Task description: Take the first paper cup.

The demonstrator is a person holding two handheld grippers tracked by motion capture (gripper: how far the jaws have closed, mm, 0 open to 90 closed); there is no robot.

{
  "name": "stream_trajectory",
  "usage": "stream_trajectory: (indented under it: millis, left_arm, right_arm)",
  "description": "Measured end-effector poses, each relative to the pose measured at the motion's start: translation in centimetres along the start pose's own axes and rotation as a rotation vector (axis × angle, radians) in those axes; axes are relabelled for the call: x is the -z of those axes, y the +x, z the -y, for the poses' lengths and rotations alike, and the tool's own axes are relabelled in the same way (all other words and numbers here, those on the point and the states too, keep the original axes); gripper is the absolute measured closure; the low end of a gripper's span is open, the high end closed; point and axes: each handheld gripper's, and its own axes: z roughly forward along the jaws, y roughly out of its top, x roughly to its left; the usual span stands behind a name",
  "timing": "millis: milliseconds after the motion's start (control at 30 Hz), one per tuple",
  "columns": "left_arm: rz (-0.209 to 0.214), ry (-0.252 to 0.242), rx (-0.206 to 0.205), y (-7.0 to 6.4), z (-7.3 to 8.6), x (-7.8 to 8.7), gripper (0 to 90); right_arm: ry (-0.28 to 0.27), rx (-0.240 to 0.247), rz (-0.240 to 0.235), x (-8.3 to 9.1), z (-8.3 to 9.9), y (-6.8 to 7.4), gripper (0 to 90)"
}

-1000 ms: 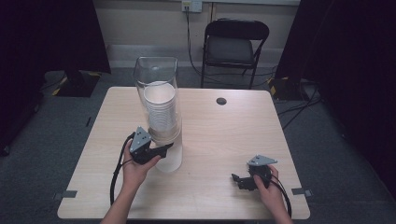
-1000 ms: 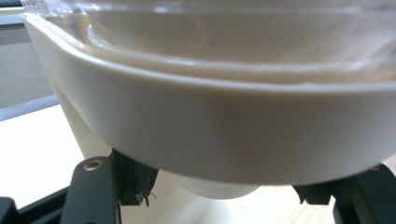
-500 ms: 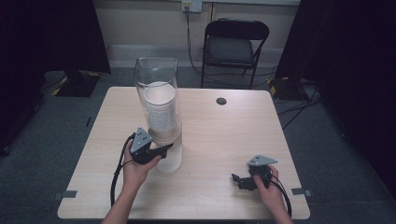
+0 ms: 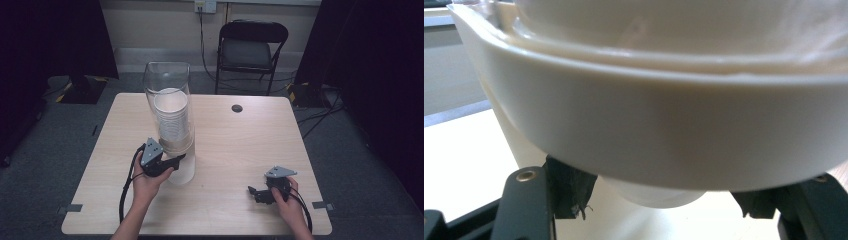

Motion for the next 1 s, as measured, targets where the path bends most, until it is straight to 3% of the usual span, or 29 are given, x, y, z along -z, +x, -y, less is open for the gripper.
stream_trajectory:
  millis: [533, 600, 733, 1000]
  left_arm:
    - [-0.018, -0.002, 0.001, -0.33, 0.23, -0.19, 36.2]
    - [-0.021, 0.002, -0.018, -0.3, 0.28, -0.14, 36.3]
    - [-0.029, -0.009, -0.017, -0.43, 0.47, -0.21, 36.5]
    - [-0.037, 0.013, -0.032, -0.47, 0.44, -0.18, 36.9]
  right_arm:
    - [0.001, -0.003, -0.001, 0.01, 0.0, 0.01, 11.9]
    - [0.0, 0.0, -0.002, 0.0, 0.0, -0.01, 11.9]
    - [0.001, -0.002, -0.001, 0.01, 0.0, 0.01, 11.9]
    - [0.0, 0.0, -0.002, 0.0, 0.0, 0.0, 11.9]
